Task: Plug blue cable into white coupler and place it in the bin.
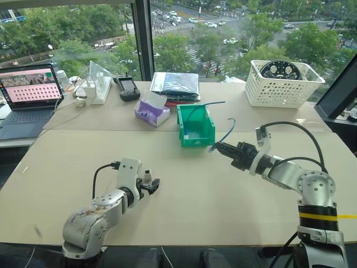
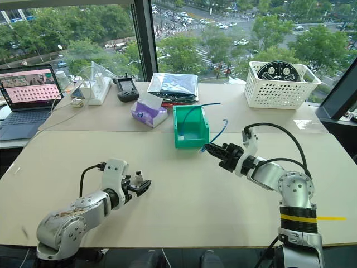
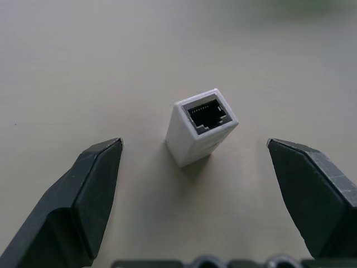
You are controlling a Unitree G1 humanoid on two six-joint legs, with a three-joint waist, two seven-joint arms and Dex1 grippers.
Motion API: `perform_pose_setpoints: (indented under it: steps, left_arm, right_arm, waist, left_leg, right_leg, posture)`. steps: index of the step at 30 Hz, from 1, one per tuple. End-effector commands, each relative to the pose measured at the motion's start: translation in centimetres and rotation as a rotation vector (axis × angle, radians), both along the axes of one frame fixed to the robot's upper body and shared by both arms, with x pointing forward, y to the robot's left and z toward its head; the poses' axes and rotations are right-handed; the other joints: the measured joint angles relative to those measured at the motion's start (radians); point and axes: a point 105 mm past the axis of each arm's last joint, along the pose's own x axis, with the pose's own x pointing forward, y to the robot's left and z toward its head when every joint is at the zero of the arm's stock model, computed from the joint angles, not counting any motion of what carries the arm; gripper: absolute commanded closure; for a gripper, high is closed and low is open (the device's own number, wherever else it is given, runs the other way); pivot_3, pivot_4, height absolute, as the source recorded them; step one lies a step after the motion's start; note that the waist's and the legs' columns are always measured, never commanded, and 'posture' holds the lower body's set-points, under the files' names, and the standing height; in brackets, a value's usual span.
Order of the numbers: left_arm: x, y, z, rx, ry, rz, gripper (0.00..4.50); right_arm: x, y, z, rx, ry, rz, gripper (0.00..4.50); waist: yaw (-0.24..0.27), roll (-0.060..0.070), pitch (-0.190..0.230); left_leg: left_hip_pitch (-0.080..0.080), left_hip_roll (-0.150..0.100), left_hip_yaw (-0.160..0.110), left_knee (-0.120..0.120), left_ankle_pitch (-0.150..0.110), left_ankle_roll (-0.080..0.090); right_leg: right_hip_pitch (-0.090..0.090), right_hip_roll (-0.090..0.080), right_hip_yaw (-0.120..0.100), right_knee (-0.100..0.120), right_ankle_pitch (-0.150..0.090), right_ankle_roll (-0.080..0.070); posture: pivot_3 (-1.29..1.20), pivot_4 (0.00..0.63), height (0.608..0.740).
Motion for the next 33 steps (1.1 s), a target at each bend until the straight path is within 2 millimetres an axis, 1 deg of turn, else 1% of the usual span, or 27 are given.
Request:
perform_pose_setpoints:
  steps: [1,5,7,8,11,14,17,19,21,23,25,28,29,31,33]
  left_arm:
    - [0.6,0.0,-0.8,-0.027,0.053,0.054,0.03]
    - [0.7,0.2,-1.0,-0.043,0.067,0.074,0.03]
    - [0.6,0.1,-1.2,-0.035,0.079,0.068,0.55]
    - [0.6,-0.1,-1.2,-0.038,0.081,0.059,0.65]
    - [0.7,-0.2,-1.1,-0.035,0.073,0.054,1.72]
    - [0.8,0.1,-1.0,0.014,0.057,0.046,2.73]
    - [1.0,0.4,-0.8,0.084,0.023,-0.015,3.82]
    - [1.3,0.2,0.0,0.138,-0.062,-0.123,3.83]
    - [1.3,-0.4,1.1,0.178,-0.164,-0.273,3.83]
    - [1.1,-0.6,1.5,0.174,-0.197,-0.417,3.83]
    - [0.6,-1.2,2.2,0.119,-0.225,-0.567,3.83]
    - [0.4,-1.8,2.6,0.189,-0.273,-0.801,3.83]
    - [0.4,-1.9,2.6,0.211,-0.28,-0.848,3.83]
    - [0.7,-3.3,2.8,0.219,-0.31,-0.97,3.83]
    - [1.0,-4.4,3.0,0.22,-0.336,-1.036,3.83]
  right_arm:
    - [-0.3,-0.4,1.7,0.004,-0.064,-0.009,4.5]
    - [-0.4,-0.5,1.6,0.003,-0.066,-0.019,4.5]
    - [-0.4,-0.6,1.6,0.001,-0.067,-0.022,4.5]
    - [-0.5,-0.7,1.7,0.0,-0.07,-0.027,4.5]
    - [-0.5,-1.0,1.8,-0.002,-0.074,-0.041,4.5]
    - [-0.7,-1.0,1.7,-0.005,-0.074,-0.046,4.5]
    - [-0.7,-1.0,1.7,-0.006,-0.078,-0.047,4.5]
    - [-0.8,-1.0,1.8,-0.007,-0.081,-0.05,4.5]
    - [-0.8,-1.0,1.9,-0.007,-0.084,-0.053,4.5]
    - [-0.8,-0.9,2.0,-0.005,-0.09,-0.054,4.5]
    - [-0.8,-0.8,2.1,-0.005,-0.095,-0.051,4.5]
    - [-0.9,-0.4,2.5,-0.002,-0.111,-0.051,4.5]
    - [-0.9,-0.3,2.6,0.001,-0.115,-0.053,4.5]
    - [-0.8,0.8,3.1,0.026,-0.134,-0.054,4.5]
    - [-0.9,1.7,3.3,0.038,-0.146,-0.055,4.5]
  waist:
    - [0.002,0.0,0.0]
    - [0.001,0.0,0.0]
    - [0.0,0.0,0.0]
    - [0.0,0.0,0.0]
    - [0.002,0.0,0.0]
    - [0.003,0.0,0.0]
    - [0.003,0.0,0.0]
    - [0.002,0.0,0.0]
    - [0.001,0.001,0.0]
    - [0.0,0.001,0.0]
    - [0.0,0.001,0.0]
    - [0.002,0.001,0.0]
    - [0.002,0.001,0.0]
    - [0.003,0.001,0.0]
    - [0.003,0.001,0.0]
  left_leg:
    - [0.0,0.0,0.0,0.0,0.0,0.0]
    - [0.0,0.0,0.0,0.0,0.0,0.0]
    - [0.0,0.0,0.0,0.0,0.0,0.0]
    - [0.0,0.0,0.0,0.0,0.0,0.0]
    - [0.0,0.0,0.0,0.0,0.0,0.0]
    - [0.0,0.0,0.0,0.0,0.0,0.0]
    - [0.0,0.0,0.0,0.0,0.0,0.0]
    - [0.0,0.0,0.0,0.0,0.0,0.0]
    - [0.0,0.0,0.001,-0.001,0.0,0.0]
    - [0.0,0.0,0.001,-0.001,0.0,0.0]
    - [-0.001,0.001,0.001,-0.001,0.0,0.0]
    - [-0.003,0.0,0.001,-0.002,0.0,0.0]
    - [-0.003,0.0,0.001,-0.002,0.0,0.0]
    - [-0.004,0.0,0.001,-0.002,0.0,0.0]
    - [-0.005,0.0,0.001,-0.002,0.0,0.0]
  right_leg:
    - [0.0,0.0,0.0,0.0,0.0,0.0]
    - [0.0,0.0,0.0,0.0,0.0,0.0]
    - [0.0,0.0,0.0,0.0,0.0,0.0]
    - [0.0,0.0,0.0,0.0,0.0,0.0]
    - [0.0,0.0,0.0,0.0,0.0,0.0]
    - [0.0,0.0,0.0,-0.001,0.0,0.001]
    - [0.0,0.0,0.0,0.0,0.0,0.0]
    - [-0.001,0.0,0.0,0.0,0.0,0.0]
    - [-0.001,0.0,0.0,0.0,0.0,0.0]
    - [-0.002,0.0,0.0,-0.001,-0.001,-0.001]
    - [-0.003,0.0,0.0,-0.001,-0.002,-0.003]
    - [-0.004,-0.001,0.0,-0.002,-0.002,-0.003]
    - [-0.004,-0.001,0.0,-0.002,-0.002,-0.003]
    - [-0.005,-0.001,0.0,-0.002,-0.001,-0.002]
    - [-0.005,-0.001,-0.001,-0.003,-0.001,-0.001]
  posture:
    - [0.0,0.15,0.74]
    - [0.0,0.15,0.74]
    - [0.0,0.15,0.74]
    - [0.0,0.15,0.74]
    - [0.0,0.15,0.74]
    - [0.0,0.15,0.74]
    - [0.0,0.15,0.74]
    - [0.0,0.15,0.74]
    - [0.0,0.15,0.74]
    - [0.0,0.15,0.74]
    - [0.0,0.15,0.74]
    - [0.0,0.15,0.74]
    - [0.0,0.15,0.74]
    - [0.0,0.15,0.74]
    - [0.0,0.15,0.74]
